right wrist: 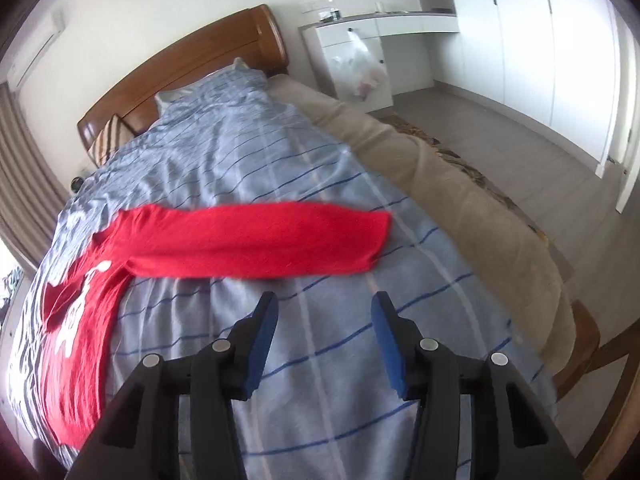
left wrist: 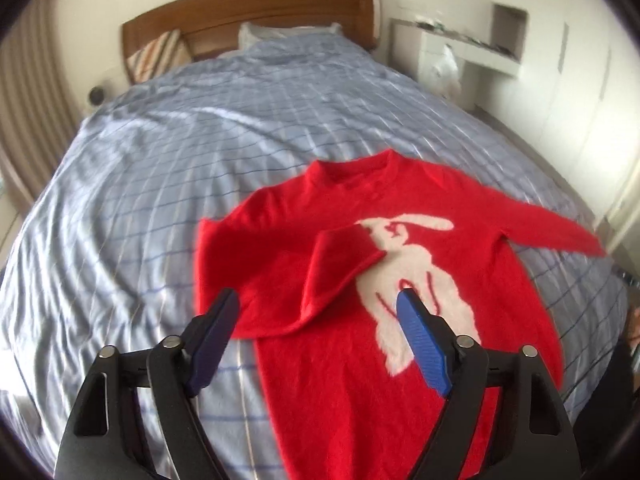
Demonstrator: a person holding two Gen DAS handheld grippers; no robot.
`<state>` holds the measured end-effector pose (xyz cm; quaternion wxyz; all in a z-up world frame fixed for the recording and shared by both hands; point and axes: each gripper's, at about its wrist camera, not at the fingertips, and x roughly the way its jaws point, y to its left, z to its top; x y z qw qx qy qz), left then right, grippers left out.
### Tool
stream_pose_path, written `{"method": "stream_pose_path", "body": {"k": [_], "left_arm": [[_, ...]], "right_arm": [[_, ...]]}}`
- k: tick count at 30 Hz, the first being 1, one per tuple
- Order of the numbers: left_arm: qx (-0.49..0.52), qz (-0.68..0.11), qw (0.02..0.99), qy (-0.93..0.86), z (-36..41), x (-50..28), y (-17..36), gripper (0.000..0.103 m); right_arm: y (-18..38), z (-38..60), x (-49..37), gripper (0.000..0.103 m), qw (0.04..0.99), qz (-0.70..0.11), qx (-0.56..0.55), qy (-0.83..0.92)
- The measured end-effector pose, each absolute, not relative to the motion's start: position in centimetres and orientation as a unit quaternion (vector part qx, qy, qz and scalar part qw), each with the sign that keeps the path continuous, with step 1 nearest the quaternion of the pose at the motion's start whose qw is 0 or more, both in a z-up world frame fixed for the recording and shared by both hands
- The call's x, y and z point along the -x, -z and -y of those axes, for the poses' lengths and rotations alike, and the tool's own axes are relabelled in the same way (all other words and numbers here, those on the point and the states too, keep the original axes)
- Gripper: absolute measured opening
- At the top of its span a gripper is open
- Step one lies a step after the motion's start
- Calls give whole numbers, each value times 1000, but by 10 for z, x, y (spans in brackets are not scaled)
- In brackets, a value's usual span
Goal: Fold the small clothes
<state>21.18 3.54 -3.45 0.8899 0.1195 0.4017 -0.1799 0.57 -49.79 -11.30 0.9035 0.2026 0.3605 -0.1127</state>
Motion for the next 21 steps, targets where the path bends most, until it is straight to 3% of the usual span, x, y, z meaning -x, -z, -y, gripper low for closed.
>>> {"method": "stream_pose_path", "body": {"k": [4, 6, 10, 11, 13, 14, 17, 21], "left_arm": [[-318, -390, 834, 226, 28, -221, 85, 66], [-354, -409, 807, 236, 43, -231, 109, 61], [-368, -426, 794, 229, 58, -257, 138, 61], [-359, -431, 796, 229, 59, -263, 142, 59], [-310, -455, 802, 231, 56, -277, 143, 18], [-287, -464, 808, 223, 53, -282, 142, 4], [-194, -441, 853, 202, 19, -283, 111, 2], [-10, -392, 909, 141, -88, -271, 51, 2]], "right_arm": [[131, 462, 2, 49, 900, -369, -219, 76], [136, 448, 4, 49, 899, -375, -214, 67], [141, 428, 5, 49, 901, -381, -203, 50], [142, 426, 4, 49, 901, -381, -203, 47], [143, 421, 5, 49, 902, -380, -198, 48], [144, 418, 6, 49, 903, -379, -195, 48], [142, 412, 10, 49, 908, -371, -188, 49], [139, 403, 14, 49, 915, -359, -176, 47]]}}
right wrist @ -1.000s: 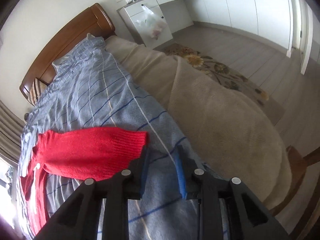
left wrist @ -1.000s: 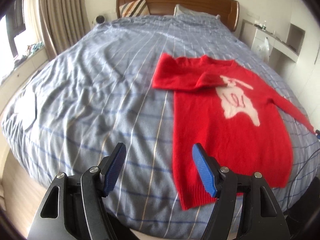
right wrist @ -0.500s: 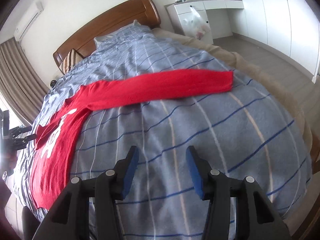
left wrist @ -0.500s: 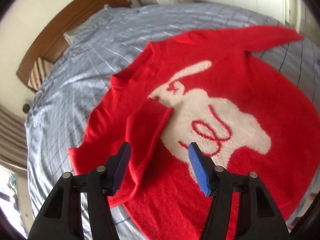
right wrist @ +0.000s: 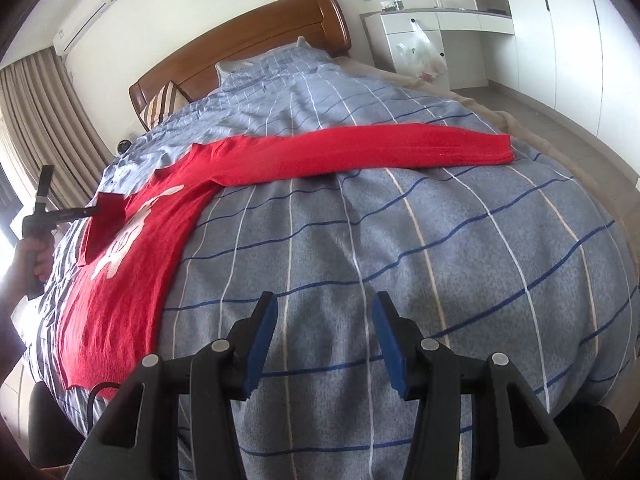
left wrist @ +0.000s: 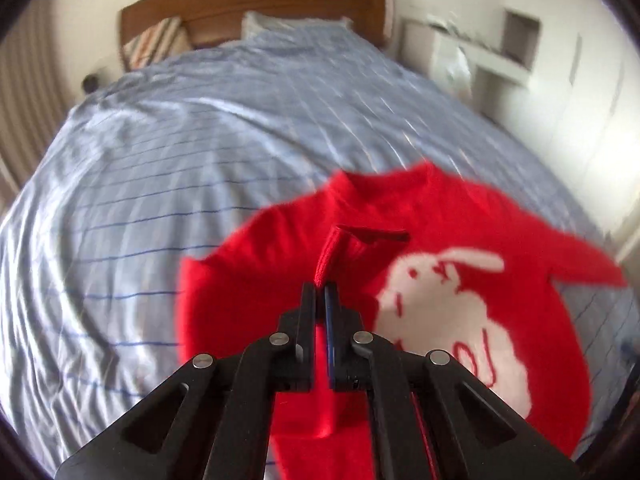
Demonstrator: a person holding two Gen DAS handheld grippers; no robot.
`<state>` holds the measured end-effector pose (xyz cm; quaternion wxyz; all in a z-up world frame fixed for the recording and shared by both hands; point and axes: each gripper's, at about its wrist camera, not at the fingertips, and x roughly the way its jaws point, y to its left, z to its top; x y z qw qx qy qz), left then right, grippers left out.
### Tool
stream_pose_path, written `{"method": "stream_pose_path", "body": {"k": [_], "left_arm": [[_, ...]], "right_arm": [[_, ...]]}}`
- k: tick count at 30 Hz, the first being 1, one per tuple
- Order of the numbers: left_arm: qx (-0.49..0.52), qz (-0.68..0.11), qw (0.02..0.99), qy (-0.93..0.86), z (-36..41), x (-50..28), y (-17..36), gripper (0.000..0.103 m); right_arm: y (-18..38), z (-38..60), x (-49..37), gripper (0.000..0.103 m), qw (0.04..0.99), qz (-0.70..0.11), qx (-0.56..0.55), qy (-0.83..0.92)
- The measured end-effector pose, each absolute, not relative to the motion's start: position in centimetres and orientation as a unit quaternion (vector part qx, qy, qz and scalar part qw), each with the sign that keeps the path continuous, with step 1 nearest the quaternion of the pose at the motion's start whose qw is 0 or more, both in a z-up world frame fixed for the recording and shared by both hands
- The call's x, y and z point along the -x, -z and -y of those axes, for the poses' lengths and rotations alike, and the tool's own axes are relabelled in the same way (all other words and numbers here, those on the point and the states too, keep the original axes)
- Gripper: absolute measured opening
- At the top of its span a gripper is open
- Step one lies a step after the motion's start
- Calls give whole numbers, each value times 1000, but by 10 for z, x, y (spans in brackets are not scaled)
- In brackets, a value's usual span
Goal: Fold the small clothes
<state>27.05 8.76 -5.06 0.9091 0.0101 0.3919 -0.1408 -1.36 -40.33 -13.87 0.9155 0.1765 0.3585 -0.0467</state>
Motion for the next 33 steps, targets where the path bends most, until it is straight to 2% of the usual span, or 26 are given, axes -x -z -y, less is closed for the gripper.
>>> {"method": "stream_pose_path", "body": {"k": [4, 10, 15, 20, 23, 25, 26, 28, 30, 33], "left_arm": [[113, -348, 931, -3, -215, -247, 27, 2], [180, -356, 893, -208, -334, -200, 78, 2], [227, -378, 863, -249, -358, -177, 130, 2], [265, -385, 849, -248, -364, -166, 155, 2], [280, -382, 848, -239, -366, -166, 157, 7], [279, -382, 850, -233, -365, -163, 151, 17], [270, -382, 853, -233, -361, -159, 145, 22], [245, -374, 868, -215, -345, -145, 131, 54], [215, -364, 892, -161, -319, -131, 115, 66], [144, -388, 910, -25, -263, -128, 105, 76]], "right_arm": [[141, 399, 13, 49, 916, -358, -174, 47], [144, 389, 8, 49, 917, -365, -157, 44], [148, 382, 5, 49, 916, -374, -141, 42], [150, 384, 5, 49, 914, -376, -144, 50], [151, 385, 4, 49, 913, -377, -145, 52], [151, 384, 5, 51, 914, -376, -144, 53], [150, 384, 6, 56, 915, -373, -144, 54], [146, 384, 10, 61, 920, -360, -143, 57], [141, 384, 13, 64, 926, -346, -139, 62], [138, 382, 14, 66, 929, -338, -131, 70]]}}
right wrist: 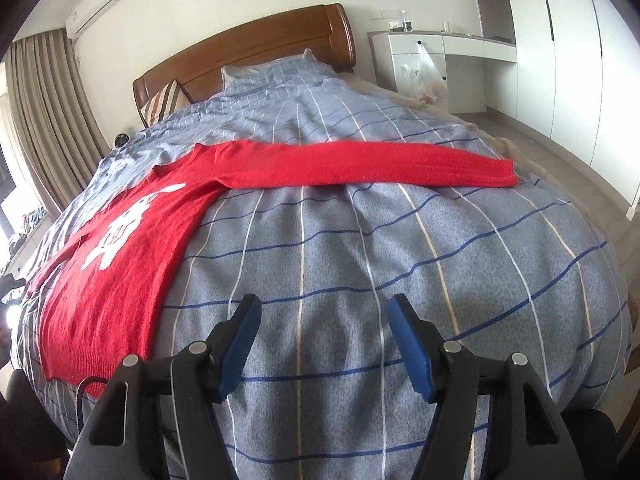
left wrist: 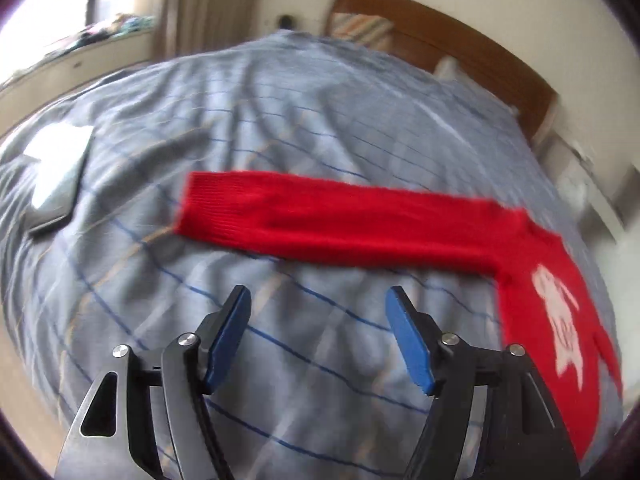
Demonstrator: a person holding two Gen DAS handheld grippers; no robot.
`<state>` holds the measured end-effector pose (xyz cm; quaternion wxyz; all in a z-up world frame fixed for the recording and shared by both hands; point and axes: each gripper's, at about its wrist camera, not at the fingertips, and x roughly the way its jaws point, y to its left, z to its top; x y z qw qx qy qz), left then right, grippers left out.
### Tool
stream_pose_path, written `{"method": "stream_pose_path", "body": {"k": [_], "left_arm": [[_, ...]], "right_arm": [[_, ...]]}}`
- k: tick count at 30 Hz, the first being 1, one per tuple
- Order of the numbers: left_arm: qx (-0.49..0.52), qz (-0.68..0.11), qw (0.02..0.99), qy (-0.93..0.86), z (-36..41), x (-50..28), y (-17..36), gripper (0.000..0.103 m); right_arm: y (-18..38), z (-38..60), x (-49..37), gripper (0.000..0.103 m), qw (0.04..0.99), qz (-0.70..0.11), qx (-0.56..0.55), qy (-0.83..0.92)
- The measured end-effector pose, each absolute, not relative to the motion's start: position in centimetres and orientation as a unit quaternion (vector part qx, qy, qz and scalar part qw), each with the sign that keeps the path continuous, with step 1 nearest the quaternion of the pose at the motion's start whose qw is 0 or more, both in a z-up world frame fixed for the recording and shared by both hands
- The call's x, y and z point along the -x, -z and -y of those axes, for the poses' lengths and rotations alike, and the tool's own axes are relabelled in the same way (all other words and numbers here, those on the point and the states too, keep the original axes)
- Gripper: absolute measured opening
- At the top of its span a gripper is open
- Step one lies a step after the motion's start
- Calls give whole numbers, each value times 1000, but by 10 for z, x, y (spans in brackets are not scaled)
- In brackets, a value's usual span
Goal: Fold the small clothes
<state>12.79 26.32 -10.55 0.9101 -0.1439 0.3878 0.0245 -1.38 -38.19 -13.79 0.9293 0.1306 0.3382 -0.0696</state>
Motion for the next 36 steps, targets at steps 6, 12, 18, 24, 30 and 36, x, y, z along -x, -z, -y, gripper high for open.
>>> {"method": "stream_pose_path", "body": {"k": [6, 12, 18, 24, 30, 36], "left_arm": [[27, -430, 894, 121, -184, -153, 132, 76], [9, -402, 909, 106, -181, -174, 154, 92], [-5, -391, 916, 88, -180, -165, 160, 102], [16, -404, 910, 89, -185, -165, 161, 102], [17, -403, 912, 67, -180, -157, 164, 103], [28, -397, 915, 70, -184, -155, 166, 103]], "right_arm": [[141, 377, 3, 66, 927, -344, -122, 87], [146, 381, -2, 66, 924, -344, -119, 116], [135, 382, -4, 66, 929, -321, -121, 138], [114, 382, -24, 76, 944, -280, -101, 143], [137, 392, -44, 79, 939, -305, -75, 140], [176, 399, -44, 87, 933, -320, -94, 138]]}}
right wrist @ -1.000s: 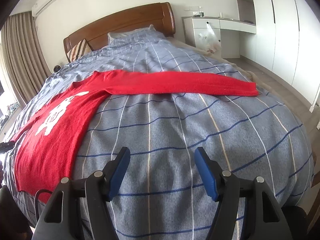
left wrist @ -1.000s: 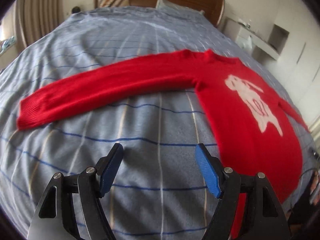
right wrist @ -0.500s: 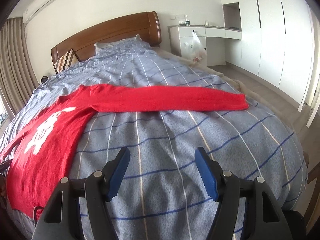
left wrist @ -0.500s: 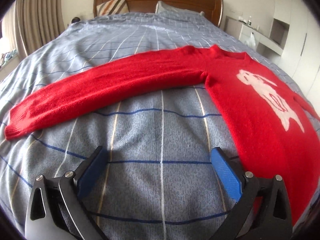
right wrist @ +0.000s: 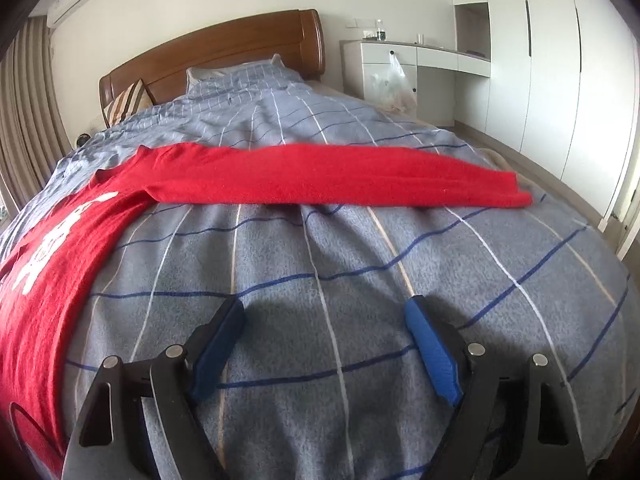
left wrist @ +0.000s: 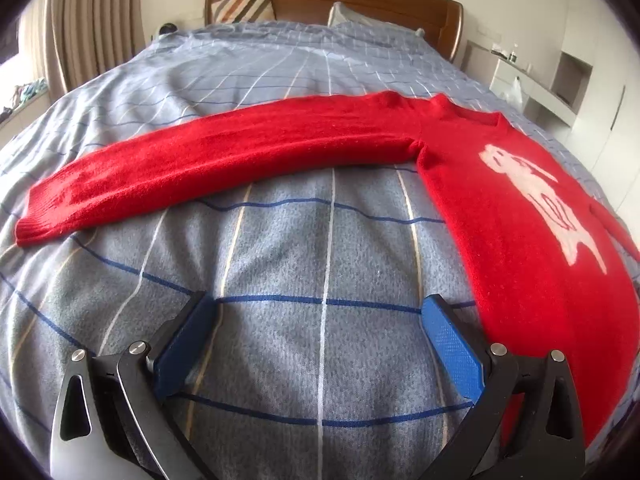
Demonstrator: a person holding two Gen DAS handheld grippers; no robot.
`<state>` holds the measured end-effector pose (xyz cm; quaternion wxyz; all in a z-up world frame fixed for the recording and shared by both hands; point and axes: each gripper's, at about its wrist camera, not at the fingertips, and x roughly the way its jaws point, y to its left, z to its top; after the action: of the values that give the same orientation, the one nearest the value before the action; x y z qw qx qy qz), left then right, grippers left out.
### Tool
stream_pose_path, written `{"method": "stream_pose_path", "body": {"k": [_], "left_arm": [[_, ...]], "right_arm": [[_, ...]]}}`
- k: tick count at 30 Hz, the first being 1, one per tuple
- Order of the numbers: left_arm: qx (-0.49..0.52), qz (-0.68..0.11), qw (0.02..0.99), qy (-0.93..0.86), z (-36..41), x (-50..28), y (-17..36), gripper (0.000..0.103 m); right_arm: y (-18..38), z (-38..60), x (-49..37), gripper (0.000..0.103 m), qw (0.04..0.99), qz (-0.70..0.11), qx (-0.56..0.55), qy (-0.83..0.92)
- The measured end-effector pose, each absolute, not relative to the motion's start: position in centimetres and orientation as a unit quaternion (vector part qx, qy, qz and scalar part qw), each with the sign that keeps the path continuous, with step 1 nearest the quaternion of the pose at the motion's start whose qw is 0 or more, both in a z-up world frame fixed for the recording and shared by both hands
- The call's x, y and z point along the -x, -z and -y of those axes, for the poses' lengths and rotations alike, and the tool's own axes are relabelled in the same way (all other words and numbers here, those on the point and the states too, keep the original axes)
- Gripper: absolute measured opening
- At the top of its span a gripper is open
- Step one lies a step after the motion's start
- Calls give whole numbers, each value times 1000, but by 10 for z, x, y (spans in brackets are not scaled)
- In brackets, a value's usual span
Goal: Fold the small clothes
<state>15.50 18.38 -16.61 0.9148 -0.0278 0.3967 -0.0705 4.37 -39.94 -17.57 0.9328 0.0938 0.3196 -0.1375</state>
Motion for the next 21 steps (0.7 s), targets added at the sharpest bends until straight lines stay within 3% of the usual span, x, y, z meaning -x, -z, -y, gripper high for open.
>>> {"method": "stream_pose_path", "body": {"k": [3, 21], "left_arm": [[13, -391, 918, 64, -179, -155, 168, 103], [10, -382, 922, 59, -179, -153, 167, 103]], "right_arm": [[181, 390, -47, 98, 937, -316, -64, 138], [182, 394, -38, 98, 942, -298, -74, 132]]}}
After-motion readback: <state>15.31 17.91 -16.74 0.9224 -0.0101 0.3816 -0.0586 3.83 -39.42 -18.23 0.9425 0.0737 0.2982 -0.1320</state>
